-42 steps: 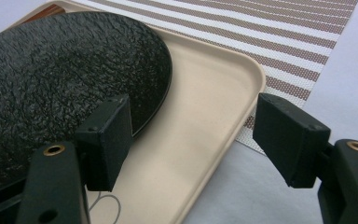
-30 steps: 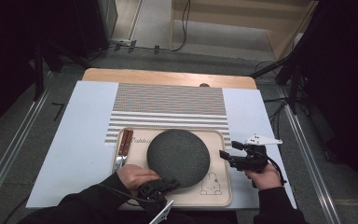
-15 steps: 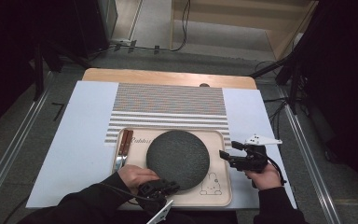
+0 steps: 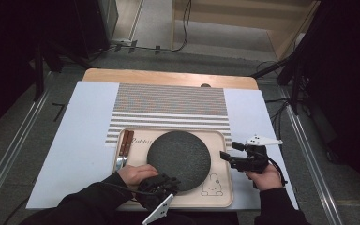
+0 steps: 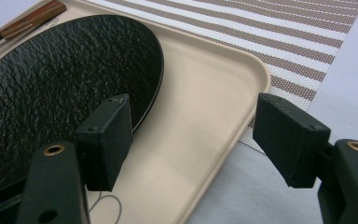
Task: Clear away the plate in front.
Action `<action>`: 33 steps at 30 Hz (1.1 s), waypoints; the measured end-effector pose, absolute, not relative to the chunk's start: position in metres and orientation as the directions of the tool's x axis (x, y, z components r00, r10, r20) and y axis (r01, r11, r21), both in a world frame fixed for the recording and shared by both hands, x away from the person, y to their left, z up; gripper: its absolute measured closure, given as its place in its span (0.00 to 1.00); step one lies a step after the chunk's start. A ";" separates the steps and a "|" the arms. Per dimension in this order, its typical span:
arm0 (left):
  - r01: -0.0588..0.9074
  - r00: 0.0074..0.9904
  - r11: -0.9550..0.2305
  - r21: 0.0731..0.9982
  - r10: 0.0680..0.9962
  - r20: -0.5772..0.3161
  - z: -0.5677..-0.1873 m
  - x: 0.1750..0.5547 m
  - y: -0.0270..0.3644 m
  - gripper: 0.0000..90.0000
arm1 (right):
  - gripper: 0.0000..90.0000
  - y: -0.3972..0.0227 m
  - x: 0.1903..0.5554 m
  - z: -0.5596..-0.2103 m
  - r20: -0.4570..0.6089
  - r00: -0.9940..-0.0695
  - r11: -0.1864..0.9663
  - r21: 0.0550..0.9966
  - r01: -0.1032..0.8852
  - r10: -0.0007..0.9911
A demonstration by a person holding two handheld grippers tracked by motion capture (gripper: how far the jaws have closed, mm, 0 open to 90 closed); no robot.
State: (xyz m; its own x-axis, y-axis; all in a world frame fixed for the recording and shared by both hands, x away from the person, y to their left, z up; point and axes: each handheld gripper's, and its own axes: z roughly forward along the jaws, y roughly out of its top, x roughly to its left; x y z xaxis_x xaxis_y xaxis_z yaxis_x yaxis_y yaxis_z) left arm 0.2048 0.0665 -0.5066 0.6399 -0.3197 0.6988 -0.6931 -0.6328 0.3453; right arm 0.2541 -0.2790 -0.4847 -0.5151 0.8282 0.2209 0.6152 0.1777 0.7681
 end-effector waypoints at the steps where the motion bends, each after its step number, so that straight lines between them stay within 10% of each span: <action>1: -0.687 0.646 -0.636 0.351 -0.314 0.696 -0.506 0.205 0.067 0.58 | 0.30 -0.278 0.254 -0.485 0.221 -0.516 0.178 0.768 0.615 0.828; 33: -0.347 0.936 -0.671 0.655 -0.205 0.286 -0.471 0.242 0.088 0.42 | 0.30 -0.278 0.256 -0.487 0.232 -0.527 0.182 0.763 0.620 0.818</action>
State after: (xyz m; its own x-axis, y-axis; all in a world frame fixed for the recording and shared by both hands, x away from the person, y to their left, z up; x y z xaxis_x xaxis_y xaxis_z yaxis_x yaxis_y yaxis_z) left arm 0.2418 0.0883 -0.4706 0.9360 -0.2054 0.2859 -0.3474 -0.6709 0.6552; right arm 0.2557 -0.2784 -0.4869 -0.5266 0.8178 0.2323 0.6197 0.1822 0.7634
